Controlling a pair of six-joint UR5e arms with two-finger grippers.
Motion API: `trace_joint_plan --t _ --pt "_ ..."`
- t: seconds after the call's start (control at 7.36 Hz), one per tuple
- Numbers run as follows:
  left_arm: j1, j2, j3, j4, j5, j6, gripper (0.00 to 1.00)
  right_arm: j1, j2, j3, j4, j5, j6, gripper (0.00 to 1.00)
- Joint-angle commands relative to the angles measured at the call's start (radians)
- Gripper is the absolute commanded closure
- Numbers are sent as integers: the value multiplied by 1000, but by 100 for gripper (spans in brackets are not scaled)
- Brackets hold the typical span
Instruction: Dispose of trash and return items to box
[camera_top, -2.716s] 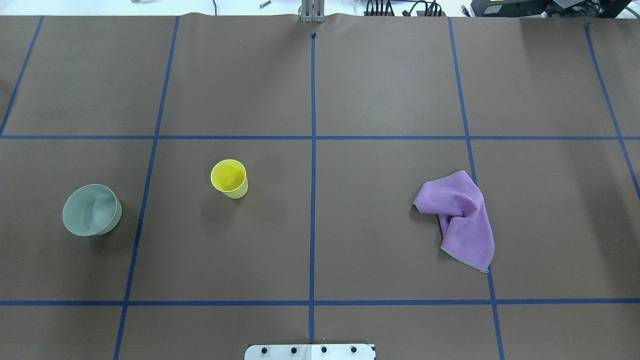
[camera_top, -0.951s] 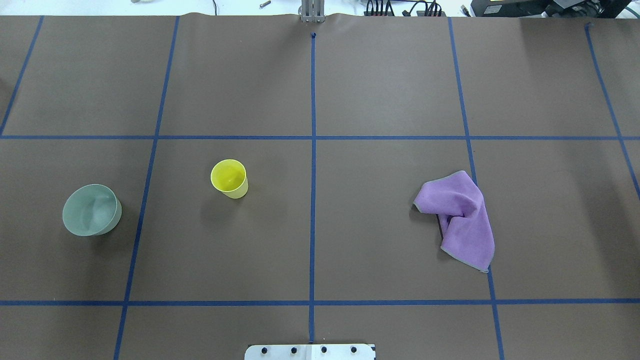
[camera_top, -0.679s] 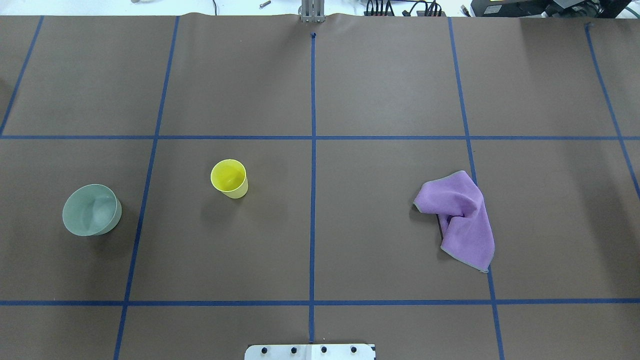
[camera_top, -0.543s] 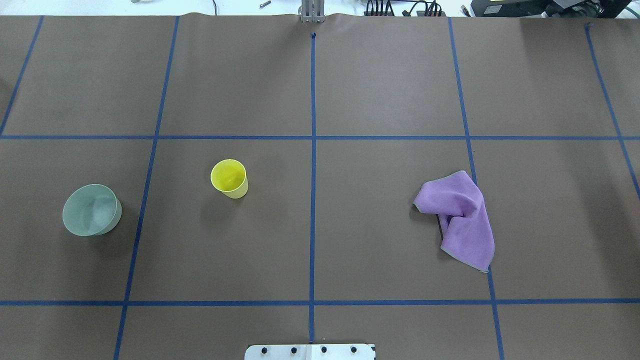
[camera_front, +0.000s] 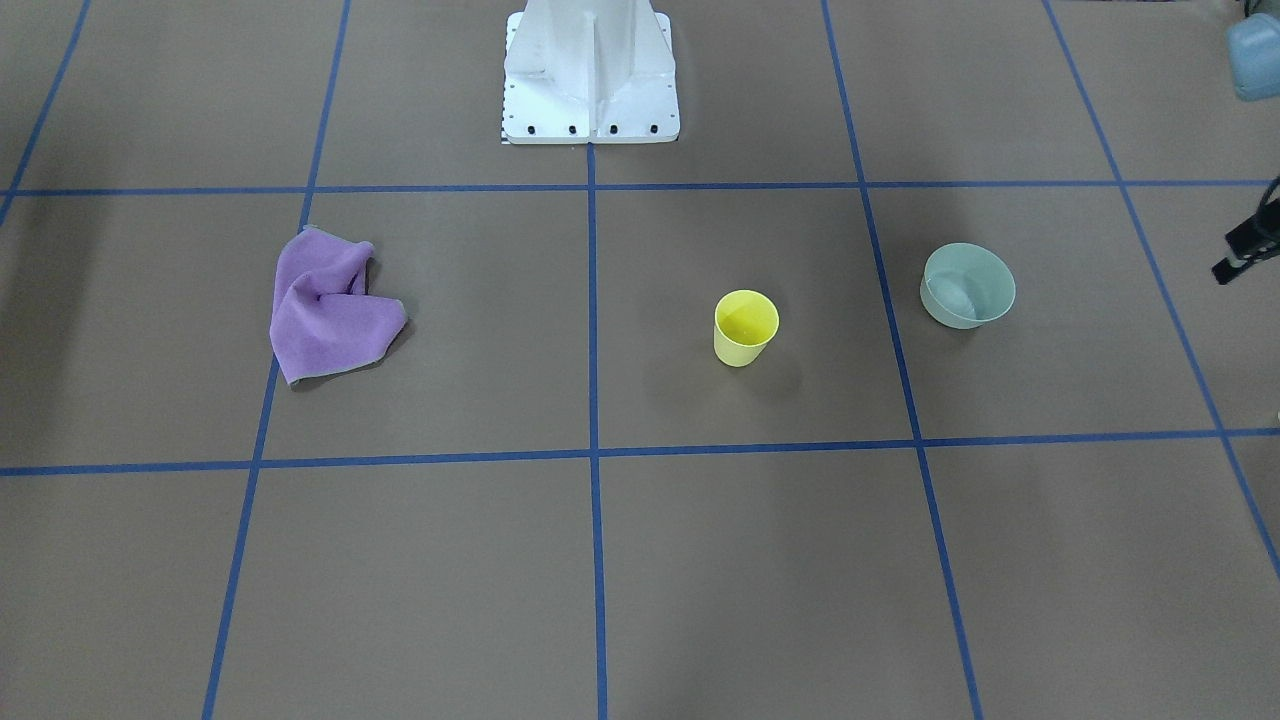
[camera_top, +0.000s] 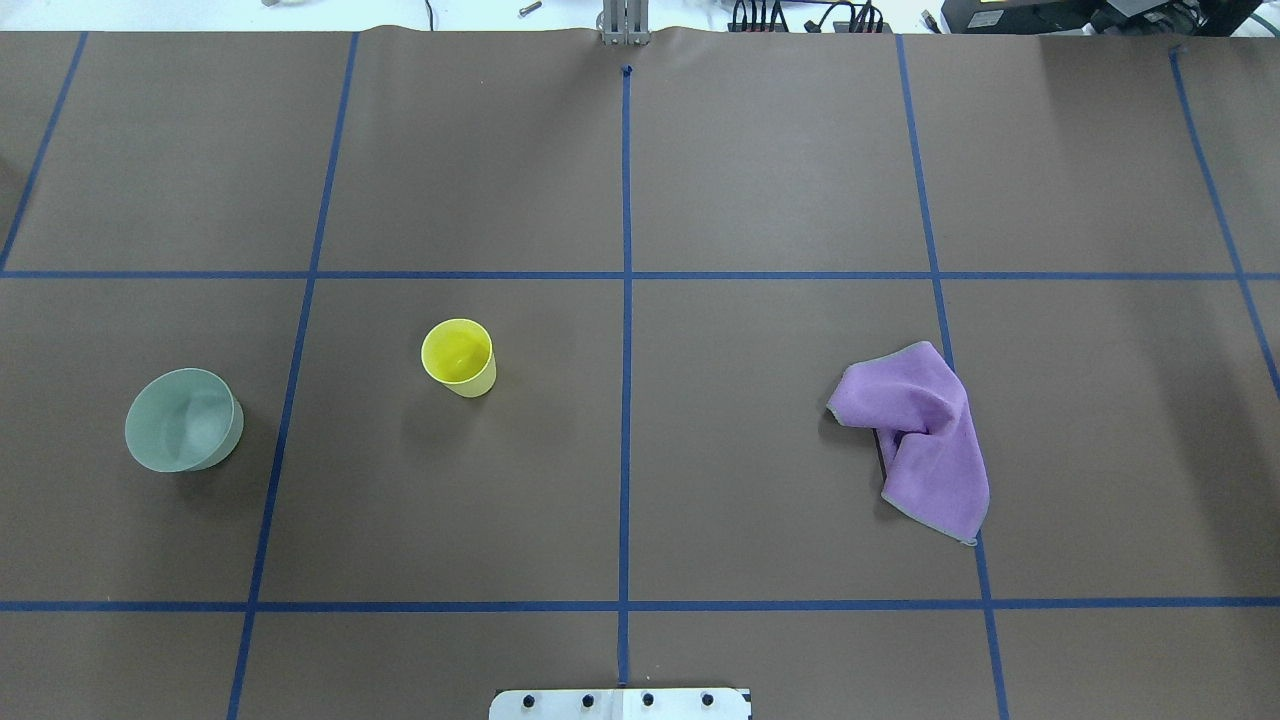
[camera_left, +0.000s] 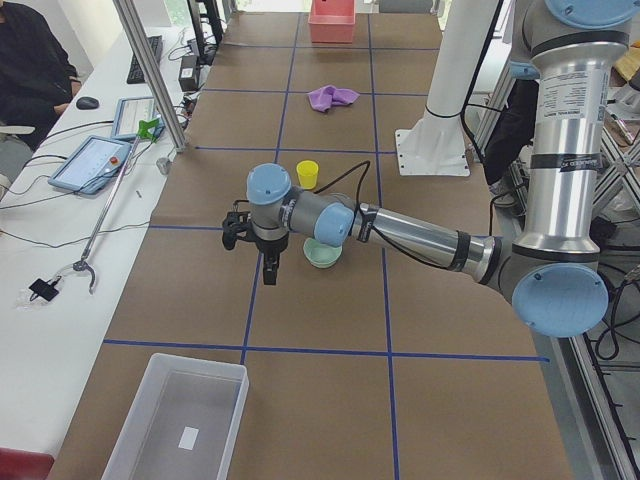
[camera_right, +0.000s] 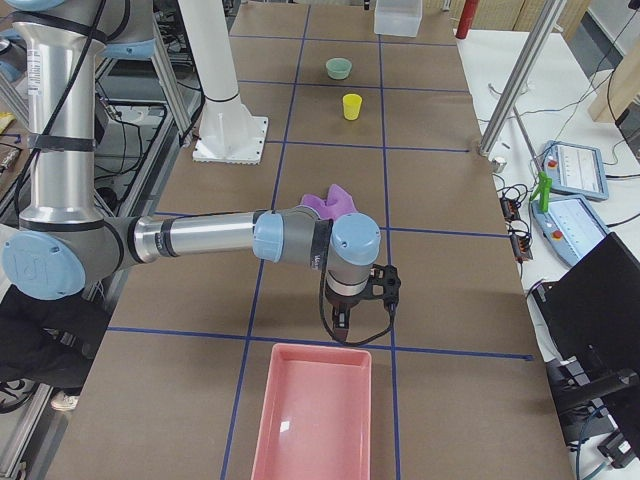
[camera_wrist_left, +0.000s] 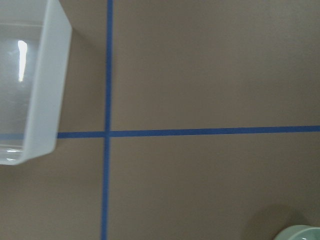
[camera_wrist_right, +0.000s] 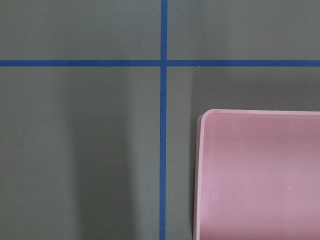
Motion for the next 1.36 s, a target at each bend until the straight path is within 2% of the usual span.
trace_joint_plan --t 0.0,0.14,0.41,0.54,0.68,0.81,0.95,1.09,1.22 --pt "125 43 -48 -44 4 -130 2 -1 -1 -2 0 0 1 0" --pt "165 95 -42 -164 16 -209 2 -1 -1 -2 0 2 1 0" --pt "351 146 -1 -394 174 -474 2 -7 -1 -3 0 0 2 0" --pt "407 143 82 -529 198 -548 2 -8 -1 -3 0 0 6 0" --pt "411 131 171 -652 203 -591 2 -10 -1 -3 0 0 6 0" --pt "417 119 197 -680 203 -604 3 -16 -1 -3 0 0 9 0" --pt "427 110 196 -681 203 -607 13 -19 -1 -2 0 2 9 0" --pt "444 103 195 -681 201 -607 16 -21 -1 -2 0 2 7 0" --pt "464 103 191 -681 203 -609 26 -21 0 -2 0 2 7 0"
